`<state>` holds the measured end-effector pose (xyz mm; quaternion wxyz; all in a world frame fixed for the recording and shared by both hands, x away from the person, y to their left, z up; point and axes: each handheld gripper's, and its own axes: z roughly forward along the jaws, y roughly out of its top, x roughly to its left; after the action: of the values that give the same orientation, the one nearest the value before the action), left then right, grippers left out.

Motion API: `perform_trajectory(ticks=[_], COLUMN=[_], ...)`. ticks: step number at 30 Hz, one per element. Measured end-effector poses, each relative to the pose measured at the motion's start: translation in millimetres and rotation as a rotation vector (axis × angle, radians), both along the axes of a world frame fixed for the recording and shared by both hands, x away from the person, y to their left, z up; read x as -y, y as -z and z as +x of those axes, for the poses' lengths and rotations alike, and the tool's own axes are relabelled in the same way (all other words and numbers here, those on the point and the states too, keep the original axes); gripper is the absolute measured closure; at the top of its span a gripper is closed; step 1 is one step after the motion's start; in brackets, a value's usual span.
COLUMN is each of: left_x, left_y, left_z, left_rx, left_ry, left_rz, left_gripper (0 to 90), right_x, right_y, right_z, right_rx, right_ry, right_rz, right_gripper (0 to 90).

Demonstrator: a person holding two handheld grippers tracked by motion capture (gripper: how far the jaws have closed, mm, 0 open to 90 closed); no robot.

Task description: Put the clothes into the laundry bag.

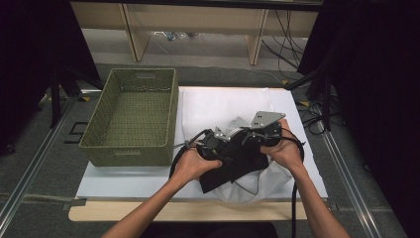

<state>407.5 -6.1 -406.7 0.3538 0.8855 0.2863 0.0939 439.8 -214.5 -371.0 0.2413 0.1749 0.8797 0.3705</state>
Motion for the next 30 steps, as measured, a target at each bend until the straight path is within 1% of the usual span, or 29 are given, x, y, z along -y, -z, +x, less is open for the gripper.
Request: perform_trajectory(ticks=[1, 2, 4, 5, 7, 9, 10, 11, 12, 13, 14, 15, 16, 17, 18, 19, 20, 21, 23, 24, 25, 26, 27, 28, 29, 30], left_x=[-3.2, -7.2, -15.4, -20.4, -25.5, -26.9, -25.2, -24.3, -20.9, -16.6, -13.1, -9.7, -6.1, -3.1, -1.4, 0.5, 2.9, 6.1, 8.4, 13.0, 14.6, 16.0, 20.5, 18.4, 21.0, 22.1], left_y=[0.4, 0.4, 4.0, 6.4, 14.0, 19.5, 21.1, 21.0, 22.6, 22.2, 22.3, 21.6, 21.8, 21.5, 19.9, 18.5, 16.2, 13.9, 12.7, 12.8, 12.7, 12.2, 13.8, 9.7, 9.3, 8.1], left_z=[-3.5, -6.7, -10.9, -12.8, -14.6, -15.6, -16.1, -15.8, -16.5, -15.9, -15.0, -13.9, -12.9, -12.3, -12.5, -12.9, -12.8, -13.2, -12.3, -9.3, -7.7, -5.1, -3.9, 1.4, 3.5, 6.6], left_rx=[0.015, 0.011, -0.001, -0.011, -0.036, -0.060, -0.068, -0.056, -0.046, -0.039, -0.026, -0.012, -0.010, 0.004, 0.026, 0.030, 0.032, 0.038, 0.039, 0.039, 0.044, 0.049, 0.045, 0.031, 0.035, 0.035], left_ry=[-0.001, 0.004, -0.002, -0.004, -0.005, 0.010, 0.009, 0.014, -0.010, -0.009, -0.008, -0.002, 0.001, 0.002, 0.002, 0.000, 0.011, 0.016, 0.019, 0.010, 0.012, 0.008, -0.040, 0.020, -0.008, -0.011], left_rz=[0.003, 0.020, 0.031, 0.038, 0.038, 0.047, 0.046, 0.047, 0.004, -0.003, -0.003, 0.003, 0.013, 0.025, 0.028, 0.022, 0.028, 0.020, 0.029, 0.024, 0.023, 0.013, -0.034, 0.022, 0.001, -0.002], left_gripper=[41.1, 39.3, 35.5, 35.4, 35.4, 35.9, 37.6, 39.4, 42.1, 45.1, 47.9, 51.7, 58.1, 62.6, 70.3, 75.2, 77.7, 78.5, 79.0, 79.2, 79.1, 79.2, 79.2, 79.2, 79.3, 79.3], right_x=[0.1, -0.2, -1.1, -1.6, -1.7, -1.3, -1.1, -1.2, -1.2, -1.3, -1.4, -1.2, -1.0, -0.6, -0.3, 0.0, 0.1, 0.1, -0.5, -1.6, -1.8, -1.8, -1.5, -1.3, -0.8, -0.2], right_y=[-0.3, -0.3, 0.0, 0.2, 0.3, 0.3, 0.5, 0.7, 0.9, 1.2, 1.4, 1.3, 1.2, 1.1, 0.7, 0.3, 0.0, -0.6, -1.4, -2.8, -2.9, -3.1, -3.3, -3.5, -3.7, -3.9], right_z=[1.0, 1.0, 1.5, 0.9, 0.4, 0.9, 1.5, 1.6, 1.6, 1.6, 2.3, 1.6, 1.5, 1.7, 1.6, 1.4, 1.4, 1.3, 1.5, 1.2, 1.0, 0.6, 0.4, 0.2, 0.1, -0.5], right_rx=[0.010, 0.011, 0.019, 0.013, 0.010, 0.009, 0.014, 0.012, 0.009, 0.009, 0.015, 0.007, 0.005, 0.011, 0.008, 0.007, 0.009, 0.005, 0.012, 0.019, 0.020, 0.020, 0.017, 0.015, 0.014, 0.006], right_ry=[-0.010, -0.012, -0.022, -0.023, -0.012, -0.014, -0.012, -0.013, -0.015, -0.016, -0.028, -0.018, -0.017, -0.016, -0.016, -0.015, -0.017, -0.016, -0.025, -0.032, -0.032, -0.031, -0.033, -0.027, -0.024, -0.011], right_rz=[-0.004, -0.005, -0.013, -0.013, -0.012, -0.013, -0.017, -0.015, -0.013, -0.015, -0.018, -0.013, -0.012, -0.012, -0.011, -0.009, -0.006, 0.000, -0.001, -0.004, -0.004, -0.004, -0.002, 0.000, 0.000, 0.007], right_gripper=[90.0, 90.0, 90.0, 89.9, 90.0, 89.9, 89.9, 89.9, 89.9, 89.9, 89.9, 90.0, 89.9, 90.0, 89.9, 89.9, 90.0, 90.0, 90.0, 89.9, 90.0, 90.0, 90.0, 90.0, 90.0, 90.0])
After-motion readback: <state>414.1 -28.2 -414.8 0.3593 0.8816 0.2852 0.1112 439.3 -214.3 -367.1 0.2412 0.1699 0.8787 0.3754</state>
